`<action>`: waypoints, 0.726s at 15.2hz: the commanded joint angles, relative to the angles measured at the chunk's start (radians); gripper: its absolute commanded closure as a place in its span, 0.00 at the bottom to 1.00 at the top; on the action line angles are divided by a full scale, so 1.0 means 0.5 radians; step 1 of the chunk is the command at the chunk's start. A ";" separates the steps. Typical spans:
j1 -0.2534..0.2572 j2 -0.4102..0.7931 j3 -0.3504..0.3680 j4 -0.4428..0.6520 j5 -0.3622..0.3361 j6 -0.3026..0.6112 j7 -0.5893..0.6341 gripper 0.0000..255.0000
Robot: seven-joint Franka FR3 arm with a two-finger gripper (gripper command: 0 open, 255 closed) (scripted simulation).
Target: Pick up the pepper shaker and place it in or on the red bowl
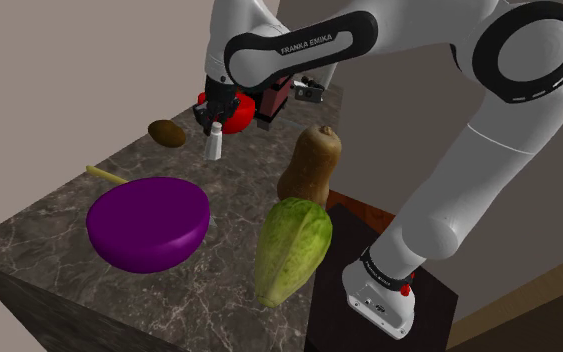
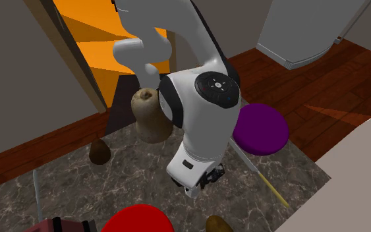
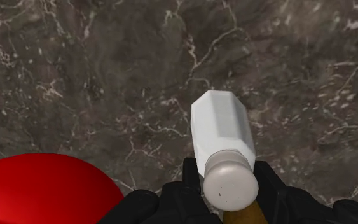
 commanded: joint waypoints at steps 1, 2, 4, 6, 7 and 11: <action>-0.002 -0.026 0.000 0.028 0.016 -0.053 -0.018 1.00; -0.002 -0.037 0.001 0.044 0.023 -0.078 -0.024 1.00; -0.002 -0.056 0.002 0.076 0.035 -0.128 -0.037 1.00; -0.002 -0.074 0.002 0.110 0.046 -0.178 -0.049 1.00; -0.002 -0.082 0.002 0.128 0.051 -0.203 -0.054 1.00; -0.003 -0.111 0.003 0.203 0.069 -0.305 -0.075 1.00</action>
